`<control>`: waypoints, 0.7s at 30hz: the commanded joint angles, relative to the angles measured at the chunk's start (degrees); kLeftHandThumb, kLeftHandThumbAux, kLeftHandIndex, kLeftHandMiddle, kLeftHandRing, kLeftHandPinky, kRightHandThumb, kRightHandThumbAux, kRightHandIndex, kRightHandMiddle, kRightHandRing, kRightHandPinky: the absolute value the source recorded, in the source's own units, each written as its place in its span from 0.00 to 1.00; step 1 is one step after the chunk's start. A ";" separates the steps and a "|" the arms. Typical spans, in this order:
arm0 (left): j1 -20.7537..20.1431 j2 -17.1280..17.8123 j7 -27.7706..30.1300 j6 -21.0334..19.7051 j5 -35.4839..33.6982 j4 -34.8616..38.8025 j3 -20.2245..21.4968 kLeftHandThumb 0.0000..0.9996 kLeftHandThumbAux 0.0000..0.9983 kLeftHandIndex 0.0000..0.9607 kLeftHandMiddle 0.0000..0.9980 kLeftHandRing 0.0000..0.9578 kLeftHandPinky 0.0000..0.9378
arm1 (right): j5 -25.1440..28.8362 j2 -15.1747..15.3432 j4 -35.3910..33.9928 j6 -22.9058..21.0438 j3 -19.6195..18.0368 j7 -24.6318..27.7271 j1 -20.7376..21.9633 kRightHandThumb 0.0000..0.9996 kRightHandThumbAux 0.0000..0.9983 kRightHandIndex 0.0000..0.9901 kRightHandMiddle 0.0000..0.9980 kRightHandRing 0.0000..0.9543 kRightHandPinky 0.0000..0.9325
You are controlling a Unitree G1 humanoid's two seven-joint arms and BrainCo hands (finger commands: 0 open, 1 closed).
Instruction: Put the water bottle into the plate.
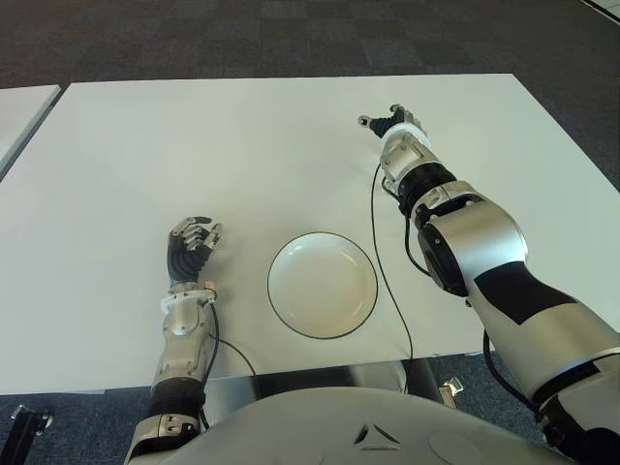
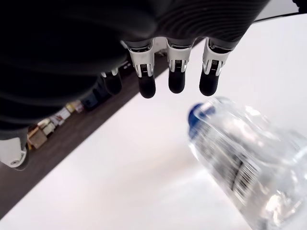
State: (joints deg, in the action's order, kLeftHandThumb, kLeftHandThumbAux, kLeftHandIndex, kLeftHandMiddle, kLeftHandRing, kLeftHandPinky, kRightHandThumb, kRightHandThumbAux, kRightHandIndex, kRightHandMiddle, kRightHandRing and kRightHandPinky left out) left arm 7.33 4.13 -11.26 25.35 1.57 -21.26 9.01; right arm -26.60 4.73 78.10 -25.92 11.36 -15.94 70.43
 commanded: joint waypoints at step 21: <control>-0.96 -0.83 1.10 1.20 -1.53 -0.61 0.16 0.71 0.71 0.45 0.69 0.69 0.67 | -0.21 0.83 0.07 6.92 0.46 3.72 -0.84 0.37 0.31 0.00 0.00 0.00 0.00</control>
State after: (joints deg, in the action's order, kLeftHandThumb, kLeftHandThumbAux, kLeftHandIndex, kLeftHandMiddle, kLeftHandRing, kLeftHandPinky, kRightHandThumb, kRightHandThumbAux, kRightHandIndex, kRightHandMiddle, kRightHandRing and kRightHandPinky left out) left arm 6.18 3.64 -10.87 26.89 0.46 -21.32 8.87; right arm -26.62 5.52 78.20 -21.39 11.13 -13.86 70.28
